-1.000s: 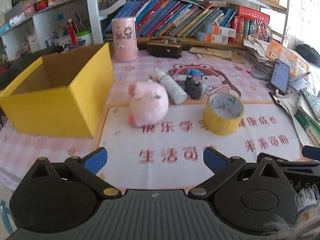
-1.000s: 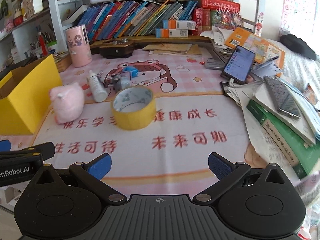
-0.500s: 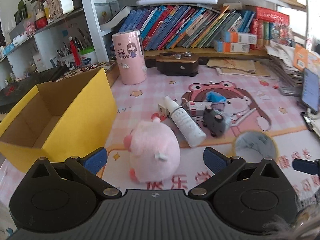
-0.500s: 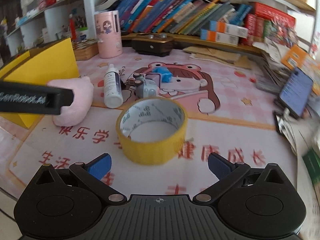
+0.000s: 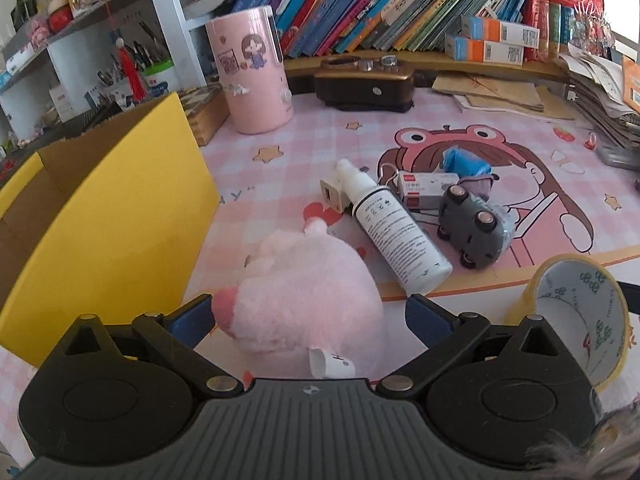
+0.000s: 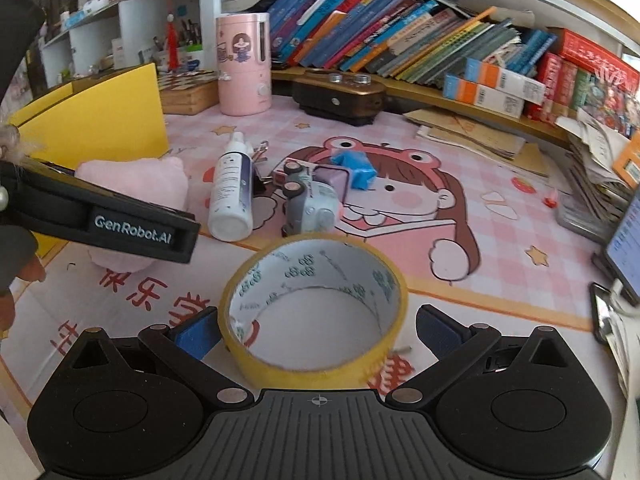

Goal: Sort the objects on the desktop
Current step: 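Grasp the pink plush with the left gripper while the right grasps the yellow tape, then lift the pink plush and yellow tape and carry both toward the yellow box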

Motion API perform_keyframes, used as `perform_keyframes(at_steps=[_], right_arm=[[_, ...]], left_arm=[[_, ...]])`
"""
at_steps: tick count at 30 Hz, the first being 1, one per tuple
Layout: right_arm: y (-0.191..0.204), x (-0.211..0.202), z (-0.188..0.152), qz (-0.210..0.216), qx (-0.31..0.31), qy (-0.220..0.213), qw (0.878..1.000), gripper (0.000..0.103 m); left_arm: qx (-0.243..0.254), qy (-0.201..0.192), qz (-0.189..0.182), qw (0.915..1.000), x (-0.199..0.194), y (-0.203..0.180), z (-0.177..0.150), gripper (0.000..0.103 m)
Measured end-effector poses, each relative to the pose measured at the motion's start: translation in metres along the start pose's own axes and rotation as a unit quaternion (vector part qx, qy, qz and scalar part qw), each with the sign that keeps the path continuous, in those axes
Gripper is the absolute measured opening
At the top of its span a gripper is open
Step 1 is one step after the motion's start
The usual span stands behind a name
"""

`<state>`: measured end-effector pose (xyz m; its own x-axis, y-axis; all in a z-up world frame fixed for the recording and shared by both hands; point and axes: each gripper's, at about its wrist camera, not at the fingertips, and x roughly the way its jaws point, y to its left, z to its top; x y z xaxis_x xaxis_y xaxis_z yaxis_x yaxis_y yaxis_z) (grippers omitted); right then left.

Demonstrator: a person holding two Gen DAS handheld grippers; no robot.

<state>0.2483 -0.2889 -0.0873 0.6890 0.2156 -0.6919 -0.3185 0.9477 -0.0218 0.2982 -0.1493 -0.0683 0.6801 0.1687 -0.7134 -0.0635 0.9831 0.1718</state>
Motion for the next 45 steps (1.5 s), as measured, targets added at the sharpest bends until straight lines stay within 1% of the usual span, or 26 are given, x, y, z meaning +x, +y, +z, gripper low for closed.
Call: perform_keyframes(at_steps=[1, 2, 3, 4, 5, 8, 11, 15, 20, 24, 26, 30, 33, 35, 39, 45], right_arm=[[0.000, 0.001, 0.001, 0.002, -0.002, 0.000, 1.000, 0.102], [0.000, 0.003, 0.001, 0.005, -0.003, 0.001, 1.000, 0.102], [0.000, 0.003, 0.002, 0.008, -0.004, 0.002, 1.000, 0.099], [0.001, 0.004, 0.002, 0.007, -0.006, 0.004, 1.000, 0.092], [0.001, 0.004, 0.002, 0.006, -0.009, 0.006, 1.000, 0.091], [0.001, 0.001, 0.003, 0.012, -0.009, 0.005, 1.000, 0.091], [0.001, -0.012, 0.003, 0.015, -0.009, -0.012, 1.000, 0.091], [0.003, -0.029, 0.004, 0.013, 0.004, -0.022, 1.000, 0.091], [0.004, -0.058, 0.004, 0.013, 0.039, -0.018, 0.999, 0.091], [0.013, -0.087, 0.002, 0.019, 0.067, -0.010, 0.998, 0.091], [0.021, -0.102, 0.002, 0.020, 0.074, -0.014, 0.997, 0.091], [0.040, -0.131, 0.000, 0.020, 0.099, -0.021, 0.995, 0.091], [0.055, -0.147, -0.004, 0.019, 0.129, -0.016, 0.991, 0.091], [0.070, -0.154, -0.008, 0.015, 0.138, -0.013, 0.990, 0.091], [0.105, -0.162, -0.014, 0.007, 0.133, -0.005, 0.991, 0.091], [0.162, -0.173, -0.022, 0.009, 0.104, 0.002, 0.995, 0.091]], left_arm=[[-0.001, 0.004, -0.002, 1.0000, 0.002, 0.001, -0.001, 0.099], [-0.003, 0.006, -0.003, 1.0000, 0.004, 0.002, -0.001, 0.092], [-0.003, 0.009, -0.003, 1.0000, 0.006, 0.003, -0.002, 0.084], [-0.004, 0.014, -0.002, 0.9999, 0.008, 0.004, -0.003, 0.079], [-0.007, 0.019, -0.005, 0.9998, 0.010, 0.005, -0.004, 0.068], [-0.023, 0.016, -0.012, 0.9995, 0.006, 0.011, -0.006, 0.062], [-0.035, 0.002, -0.024, 0.9991, -0.010, 0.016, -0.008, 0.061], [-0.040, -0.022, -0.044, 0.9980, -0.038, 0.020, -0.011, 0.061], [-0.058, -0.043, -0.070, 0.9949, -0.080, 0.033, -0.021, 0.061], [-0.074, -0.054, -0.092, 0.9915, -0.113, 0.055, -0.036, 0.061], [-0.080, -0.059, -0.101, 0.9900, -0.129, 0.068, -0.045, 0.061], [-0.089, -0.060, -0.111, 0.9881, -0.159, 0.096, -0.064, 0.061], [-0.094, -0.060, -0.112, 0.9874, -0.178, 0.116, -0.080, 0.061], [-0.096, -0.059, -0.111, 0.9874, -0.187, 0.128, -0.090, 0.061], [-0.091, -0.056, -0.106, 0.9886, -0.201, 0.149, -0.113, 0.061], [-0.087, -0.051, -0.110, 0.9888, -0.212, 0.184, -0.141, 0.061]])
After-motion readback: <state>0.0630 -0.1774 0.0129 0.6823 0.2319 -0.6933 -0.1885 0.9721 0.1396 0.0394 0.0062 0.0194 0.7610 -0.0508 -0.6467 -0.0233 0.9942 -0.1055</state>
